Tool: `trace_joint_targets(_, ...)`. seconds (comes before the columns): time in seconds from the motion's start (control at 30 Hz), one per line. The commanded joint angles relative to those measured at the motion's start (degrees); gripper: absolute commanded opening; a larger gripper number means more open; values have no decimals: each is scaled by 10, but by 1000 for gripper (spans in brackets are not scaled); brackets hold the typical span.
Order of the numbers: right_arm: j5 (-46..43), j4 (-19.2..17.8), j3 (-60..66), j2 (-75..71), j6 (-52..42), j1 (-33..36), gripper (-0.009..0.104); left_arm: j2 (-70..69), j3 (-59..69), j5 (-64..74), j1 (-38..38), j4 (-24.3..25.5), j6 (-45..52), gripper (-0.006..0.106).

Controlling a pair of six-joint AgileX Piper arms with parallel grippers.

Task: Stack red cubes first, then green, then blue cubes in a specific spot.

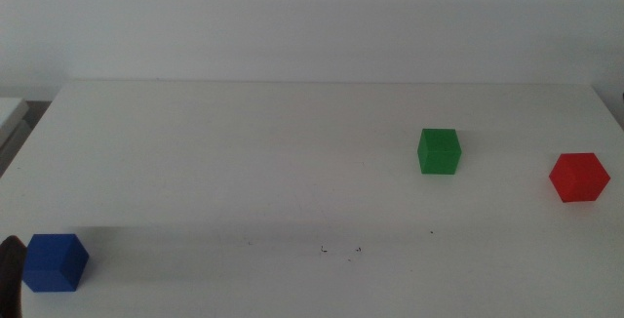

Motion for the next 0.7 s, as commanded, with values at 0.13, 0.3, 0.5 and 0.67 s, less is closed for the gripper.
trace_joint_targets(0.13, -2, -22, -55, 96, -18, -16, 92, -2, 0, -2, 2, -1, -4, 91)
trace_joint_targets(0.3, -2, -24, -112, 176, -18, -16, 92, -2, 0, -2, 2, -1, -4, 91)
trace_joint_targets(0.5, -2, -50, -138, 233, -18, -15, 92, -2, 0, -2, 2, -1, -4, 91)
trace_joint_targets(0.67, -2, -42, -138, 265, -18, -15, 92, -2, 0, -4, 2, -1, -4, 91)
